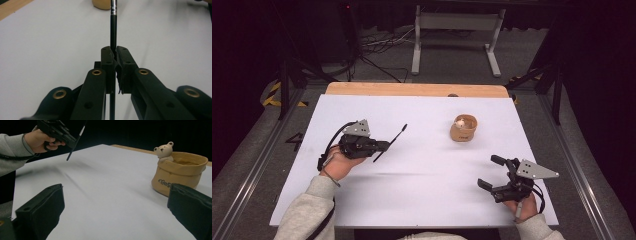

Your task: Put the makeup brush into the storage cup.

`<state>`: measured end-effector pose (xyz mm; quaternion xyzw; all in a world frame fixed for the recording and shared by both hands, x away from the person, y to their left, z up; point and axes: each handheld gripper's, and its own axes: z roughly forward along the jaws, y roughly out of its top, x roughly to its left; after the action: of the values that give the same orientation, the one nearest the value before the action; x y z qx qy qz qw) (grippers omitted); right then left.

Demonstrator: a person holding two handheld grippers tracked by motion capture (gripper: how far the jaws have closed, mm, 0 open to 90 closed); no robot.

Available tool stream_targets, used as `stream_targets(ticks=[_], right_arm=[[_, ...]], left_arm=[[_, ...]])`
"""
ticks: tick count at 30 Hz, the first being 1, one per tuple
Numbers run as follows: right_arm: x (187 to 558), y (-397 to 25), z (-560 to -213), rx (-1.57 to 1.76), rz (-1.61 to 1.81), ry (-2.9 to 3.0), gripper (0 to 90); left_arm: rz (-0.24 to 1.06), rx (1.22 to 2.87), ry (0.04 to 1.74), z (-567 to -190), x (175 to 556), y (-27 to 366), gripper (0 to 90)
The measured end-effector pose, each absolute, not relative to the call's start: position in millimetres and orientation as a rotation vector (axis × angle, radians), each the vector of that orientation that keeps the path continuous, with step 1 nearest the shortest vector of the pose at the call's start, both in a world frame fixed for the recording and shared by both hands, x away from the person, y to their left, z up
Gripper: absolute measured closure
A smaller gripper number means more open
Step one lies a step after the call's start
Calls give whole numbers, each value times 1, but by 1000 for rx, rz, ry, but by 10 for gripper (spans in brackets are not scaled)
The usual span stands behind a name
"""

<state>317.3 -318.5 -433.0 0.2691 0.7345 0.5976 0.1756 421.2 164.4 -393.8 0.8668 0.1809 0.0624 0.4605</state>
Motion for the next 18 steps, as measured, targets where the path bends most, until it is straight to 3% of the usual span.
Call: stream_targets(ticks=[18], right_arm=[[315, -315, -432, 736, 1674, 2090, 16]], left_arm=[[147, 1848, 470, -405, 396, 165, 848]])
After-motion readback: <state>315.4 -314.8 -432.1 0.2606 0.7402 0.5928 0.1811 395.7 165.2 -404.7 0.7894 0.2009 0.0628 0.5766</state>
